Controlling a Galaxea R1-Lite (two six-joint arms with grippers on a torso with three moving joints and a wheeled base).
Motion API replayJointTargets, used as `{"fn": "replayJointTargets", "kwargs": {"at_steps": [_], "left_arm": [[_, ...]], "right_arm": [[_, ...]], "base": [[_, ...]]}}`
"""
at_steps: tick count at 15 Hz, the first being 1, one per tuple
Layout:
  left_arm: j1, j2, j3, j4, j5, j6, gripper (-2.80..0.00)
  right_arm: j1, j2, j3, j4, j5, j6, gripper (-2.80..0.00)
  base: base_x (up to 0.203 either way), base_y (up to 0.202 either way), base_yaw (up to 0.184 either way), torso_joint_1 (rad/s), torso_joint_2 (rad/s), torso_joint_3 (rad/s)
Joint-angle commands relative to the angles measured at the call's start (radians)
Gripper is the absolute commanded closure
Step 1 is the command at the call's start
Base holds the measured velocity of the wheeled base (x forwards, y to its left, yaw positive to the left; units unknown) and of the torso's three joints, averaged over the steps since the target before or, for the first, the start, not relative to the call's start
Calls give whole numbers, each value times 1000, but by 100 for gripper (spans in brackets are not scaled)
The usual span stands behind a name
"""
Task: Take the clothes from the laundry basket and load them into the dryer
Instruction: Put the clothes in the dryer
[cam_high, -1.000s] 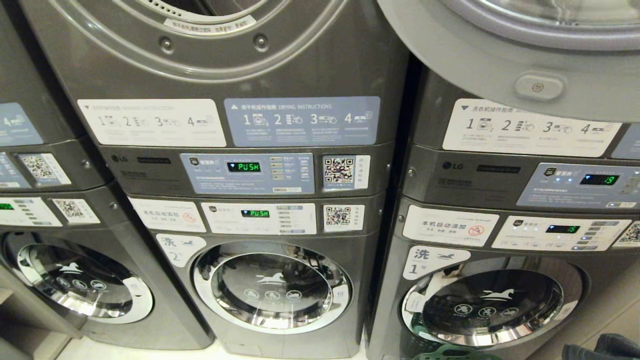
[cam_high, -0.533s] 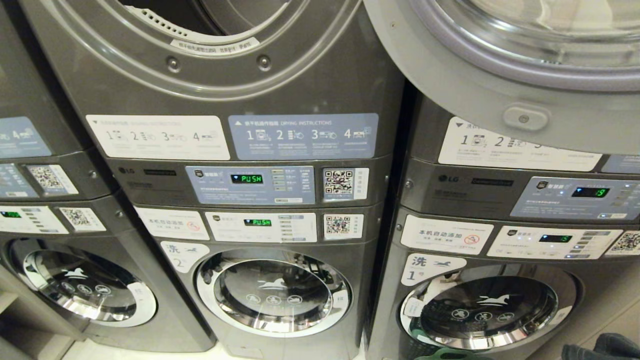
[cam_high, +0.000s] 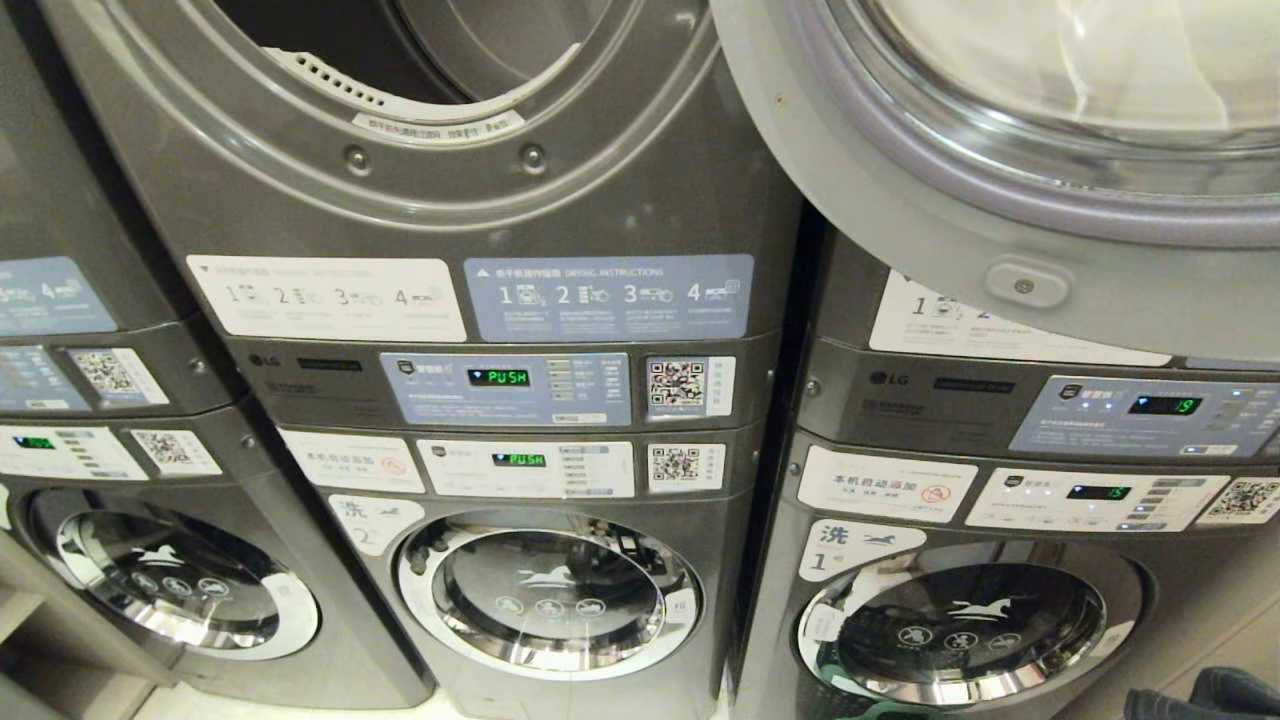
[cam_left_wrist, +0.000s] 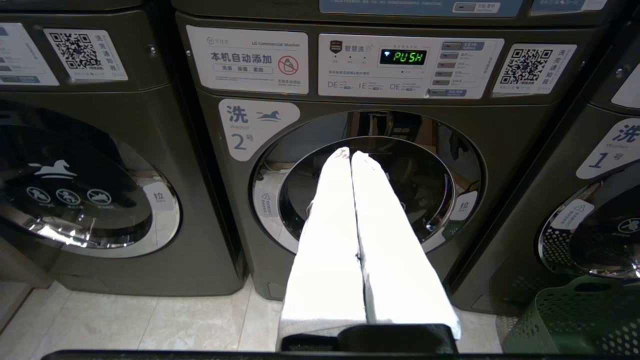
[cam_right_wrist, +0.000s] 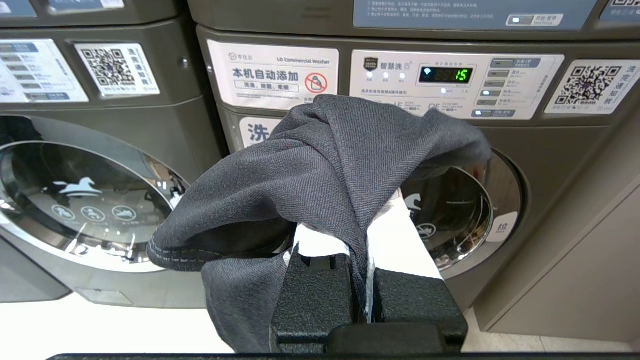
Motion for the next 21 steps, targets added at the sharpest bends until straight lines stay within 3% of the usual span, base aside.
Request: {"fn": "replayJointTargets", "kwargs": {"at_steps": [1,21], "left_arm": [[0,-2,0,-1,0,0,0],[0,-2,0,-1,0,2,0]], "right_arm": [[1,1,0,0,0,-1,0],[-1,1,0,0,0,2,0]], "base": [[0,0,0,108,-212,-116],[0,0,0,72,-142,-73]]}}
